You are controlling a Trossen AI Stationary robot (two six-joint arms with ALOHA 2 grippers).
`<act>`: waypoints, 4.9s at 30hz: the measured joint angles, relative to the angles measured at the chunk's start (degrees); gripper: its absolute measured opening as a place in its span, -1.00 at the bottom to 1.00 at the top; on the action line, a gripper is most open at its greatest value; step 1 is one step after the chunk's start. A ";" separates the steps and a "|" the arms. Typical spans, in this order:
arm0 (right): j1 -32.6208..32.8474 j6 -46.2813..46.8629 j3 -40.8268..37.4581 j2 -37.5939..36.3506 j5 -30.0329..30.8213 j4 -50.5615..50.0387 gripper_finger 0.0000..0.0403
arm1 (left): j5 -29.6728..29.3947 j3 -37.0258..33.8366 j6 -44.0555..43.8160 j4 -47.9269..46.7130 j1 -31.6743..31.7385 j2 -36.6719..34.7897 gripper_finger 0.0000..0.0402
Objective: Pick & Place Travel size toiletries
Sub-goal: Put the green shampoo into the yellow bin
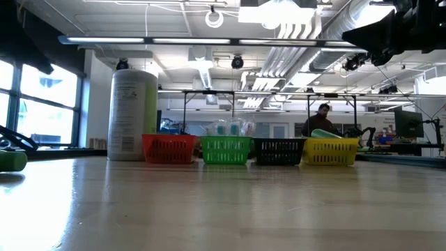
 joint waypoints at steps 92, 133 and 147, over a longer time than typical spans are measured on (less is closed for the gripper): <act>0.00 6.39 -0.02 0.02 12.87 -1.17 -0.99 | -24.66 -14.56 41.37 47.11 21.35 -14.77 -1.00; -0.02 9.47 -0.02 0.02 13.13 -3.92 -0.99 | -1.12 -30.10 74.71 107.38 24.63 -18.63 -1.00; -0.01 10.94 -0.02 0.02 13.10 -4.38 -0.99 | 10.56 -30.12 86.22 95.70 30.71 -27.92 -1.00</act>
